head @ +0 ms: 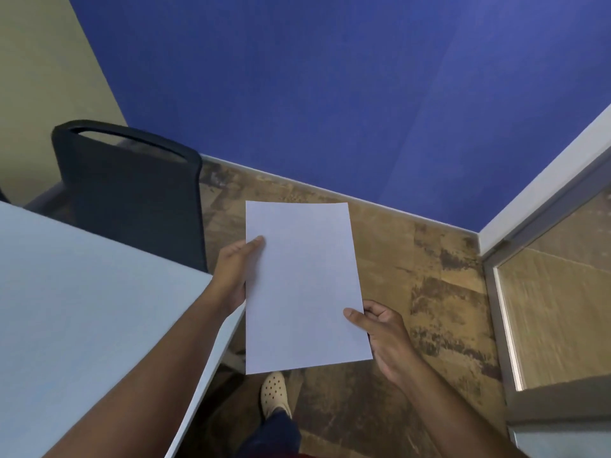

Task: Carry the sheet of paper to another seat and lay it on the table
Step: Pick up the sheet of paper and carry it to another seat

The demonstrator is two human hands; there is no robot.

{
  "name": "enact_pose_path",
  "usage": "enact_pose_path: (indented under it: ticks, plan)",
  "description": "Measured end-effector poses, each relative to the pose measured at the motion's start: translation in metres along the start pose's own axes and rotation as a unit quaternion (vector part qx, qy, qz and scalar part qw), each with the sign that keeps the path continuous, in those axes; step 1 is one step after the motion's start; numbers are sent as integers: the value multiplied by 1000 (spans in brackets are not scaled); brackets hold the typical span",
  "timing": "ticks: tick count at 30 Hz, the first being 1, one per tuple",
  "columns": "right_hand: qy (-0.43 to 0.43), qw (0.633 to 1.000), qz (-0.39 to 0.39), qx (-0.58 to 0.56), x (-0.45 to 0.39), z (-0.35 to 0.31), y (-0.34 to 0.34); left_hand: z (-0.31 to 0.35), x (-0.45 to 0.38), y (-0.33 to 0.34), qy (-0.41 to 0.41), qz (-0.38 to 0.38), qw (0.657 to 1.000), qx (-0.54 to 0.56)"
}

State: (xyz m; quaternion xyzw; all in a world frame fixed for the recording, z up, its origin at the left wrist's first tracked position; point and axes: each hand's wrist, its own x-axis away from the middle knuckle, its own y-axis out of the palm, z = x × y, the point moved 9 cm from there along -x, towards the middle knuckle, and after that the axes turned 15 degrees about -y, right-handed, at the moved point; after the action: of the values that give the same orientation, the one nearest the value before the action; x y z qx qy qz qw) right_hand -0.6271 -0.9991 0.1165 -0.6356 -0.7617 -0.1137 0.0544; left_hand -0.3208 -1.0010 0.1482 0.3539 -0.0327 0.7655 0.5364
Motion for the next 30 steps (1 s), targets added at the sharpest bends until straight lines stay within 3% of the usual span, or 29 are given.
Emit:
enact_pose_path:
  ticks: [9, 17, 24, 30]
  plan:
    - [-19, 1000, 15, -9, -180, -71, 26, 122, -141, 35, 7, 24, 1000, -5]
    - [-3, 1000, -21, -3, -339, -86, 57, 194, -261, 31, 5, 74, 997, 17]
    - [6, 993, -117, 24, -500, -106, 100, 269, -347, 19, 26, 159, 986, 44]
    - [3, 972, -231, 49, -609, -145, 191, 340, -367, -27, 66, 238, 962, 116]
